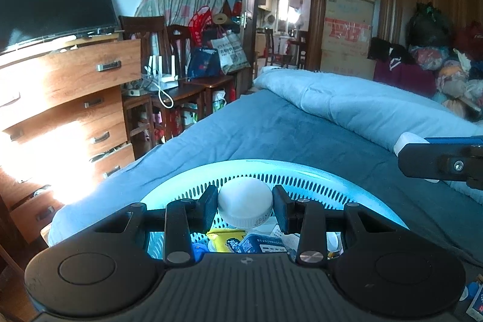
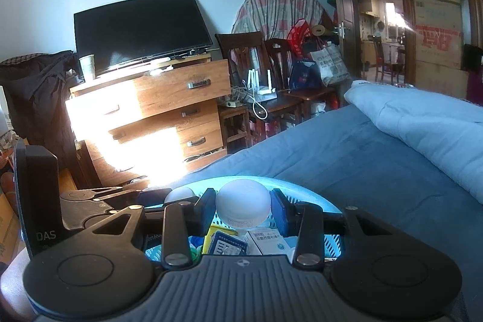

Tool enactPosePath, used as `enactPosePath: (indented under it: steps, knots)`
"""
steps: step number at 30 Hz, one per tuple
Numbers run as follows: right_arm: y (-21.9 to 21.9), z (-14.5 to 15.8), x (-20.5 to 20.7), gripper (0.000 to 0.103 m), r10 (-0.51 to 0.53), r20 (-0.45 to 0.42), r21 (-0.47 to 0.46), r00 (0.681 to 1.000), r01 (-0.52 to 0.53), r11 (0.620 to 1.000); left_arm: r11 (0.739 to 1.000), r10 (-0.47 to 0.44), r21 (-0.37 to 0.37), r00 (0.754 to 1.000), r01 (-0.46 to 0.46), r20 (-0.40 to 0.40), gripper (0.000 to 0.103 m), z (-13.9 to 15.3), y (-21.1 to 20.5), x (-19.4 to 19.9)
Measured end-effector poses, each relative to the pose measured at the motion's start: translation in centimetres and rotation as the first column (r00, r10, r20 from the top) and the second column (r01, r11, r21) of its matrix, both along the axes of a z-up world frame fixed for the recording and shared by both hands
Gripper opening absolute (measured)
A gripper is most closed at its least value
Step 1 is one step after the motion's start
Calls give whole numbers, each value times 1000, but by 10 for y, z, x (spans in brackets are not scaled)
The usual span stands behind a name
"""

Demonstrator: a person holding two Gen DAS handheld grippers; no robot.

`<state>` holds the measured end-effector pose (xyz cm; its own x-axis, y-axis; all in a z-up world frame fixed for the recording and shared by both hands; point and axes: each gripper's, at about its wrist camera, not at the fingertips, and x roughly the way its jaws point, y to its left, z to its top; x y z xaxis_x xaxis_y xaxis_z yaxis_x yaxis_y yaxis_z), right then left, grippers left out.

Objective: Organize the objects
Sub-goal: 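Carry both white caps over the turquoise basket, then open both tools to drop the white caps into the basket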

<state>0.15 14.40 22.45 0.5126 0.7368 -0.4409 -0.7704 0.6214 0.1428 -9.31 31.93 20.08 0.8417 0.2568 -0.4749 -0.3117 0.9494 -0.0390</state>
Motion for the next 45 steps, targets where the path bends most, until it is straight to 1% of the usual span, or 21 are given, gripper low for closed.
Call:
enactPosePath:
  steps: [14, 28, 33, 34, 36, 37, 38, 39, 41, 42, 44, 45]
  knots:
    - [1, -11, 11, 43, -2, -21, -8, 1000, 2, 1000, 1000, -1, 1, 1000, 1, -8, 40, -5, 1, 6]
    - [3, -12, 13, 43, 5, -25, 0, 1000, -5, 1000, 1000, 5, 11, 1000, -5, -18, 40, -12, 4, 11]
    - [3, -12, 14, 45, 3, -22, 1, 1000, -3, 1000, 1000, 6, 15, 1000, -5, -20, 40, -14, 4, 12]
    - [4, -12, 13, 49, 0, -18, 1, 1000, 0, 1000, 1000, 4, 10, 1000, -4, -17, 42, -13, 4, 12]
    - [4, -12, 14, 59, -2, -19, 1, 1000, 2, 1000, 1000, 7, 8, 1000, -7, -11, 66, -13, 4, 11]
    - [4, -12, 13, 67, -6, -15, 7, 1000, 6, 1000, 1000, 9, 14, 1000, -9, -5, 70, -11, 5, 11]
    - [2, -11, 11, 71, -12, -7, 13, 1000, 13, 1000, 1000, 9, 20, 1000, -9, 0, 75, -10, 3, 10]
    - [-2, -10, 8, 72, -18, -1, 25, 1000, 18, 1000, 1000, 7, 22, 1000, -7, 7, 77, -9, 2, 9]
    - [-16, -9, -1, 78, -40, 12, 65, 999, 39, 997, 1000, -1, 19, 1000, 1, 28, 82, -5, 0, 5]
    - [-27, -10, -5, 79, -48, 24, 89, 999, 46, 995, 1000, -8, 20, 999, 7, 43, 83, -1, -3, 3]
    - [-57, -15, -22, 89, -91, 69, 133, 993, 81, 988, 999, -40, 25, 996, 38, 84, 85, 9, -13, -4]
    - [-77, -21, -31, 91, -123, 95, 148, 988, 108, 983, 997, -68, 30, 992, 65, 109, 88, 14, -22, -9]
